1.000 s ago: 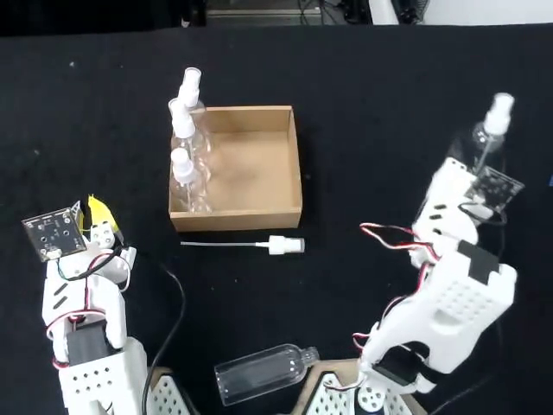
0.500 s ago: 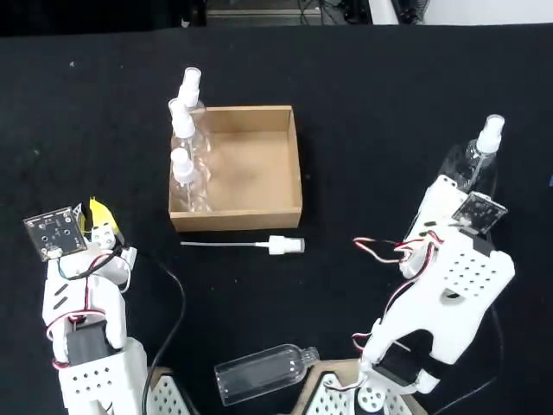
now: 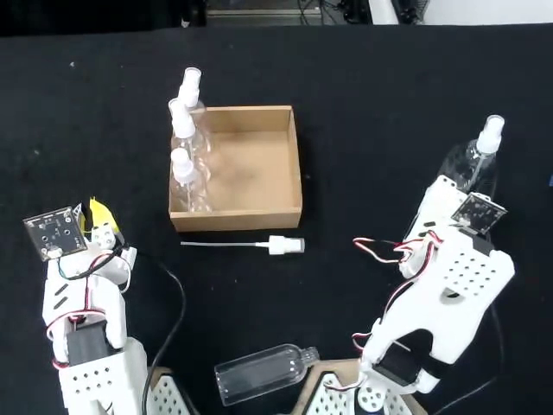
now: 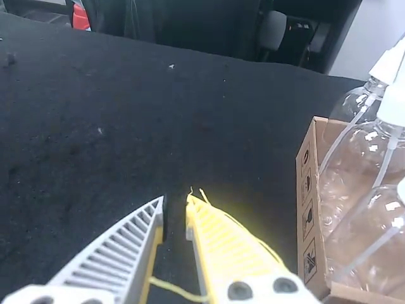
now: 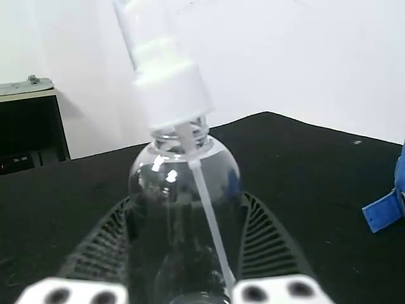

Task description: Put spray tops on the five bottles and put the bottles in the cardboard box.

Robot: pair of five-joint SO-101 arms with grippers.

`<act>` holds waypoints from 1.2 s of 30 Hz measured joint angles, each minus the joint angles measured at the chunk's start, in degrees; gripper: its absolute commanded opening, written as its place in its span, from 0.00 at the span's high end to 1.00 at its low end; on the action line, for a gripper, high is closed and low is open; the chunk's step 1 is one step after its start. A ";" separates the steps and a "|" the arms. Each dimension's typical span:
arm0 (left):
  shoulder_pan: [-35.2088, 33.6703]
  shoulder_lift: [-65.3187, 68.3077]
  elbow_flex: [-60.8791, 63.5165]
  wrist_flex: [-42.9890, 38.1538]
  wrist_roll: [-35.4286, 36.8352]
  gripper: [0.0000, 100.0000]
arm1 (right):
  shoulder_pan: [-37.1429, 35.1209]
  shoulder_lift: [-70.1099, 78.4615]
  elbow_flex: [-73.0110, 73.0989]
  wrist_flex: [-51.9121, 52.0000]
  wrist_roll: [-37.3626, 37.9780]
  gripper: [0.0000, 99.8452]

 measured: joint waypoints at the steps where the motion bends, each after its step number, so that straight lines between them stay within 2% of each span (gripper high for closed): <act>1: 0.00 0.00 0.00 0.00 0.00 0.94 | 0.00 0.00 0.00 0.00 0.00 0.85; 17: 0.00 0.00 0.00 0.00 0.00 0.94 | -0.18 -2.81 2.81 -0.09 0.00 0.83; 25: 0.00 0.00 0.00 0.00 0.00 0.94 | -0.18 -11.34 3.69 12.22 0.00 0.83; 36: 0.00 0.00 0.00 0.00 0.00 0.94 | -0.18 -11.96 6.07 12.84 0.00 0.83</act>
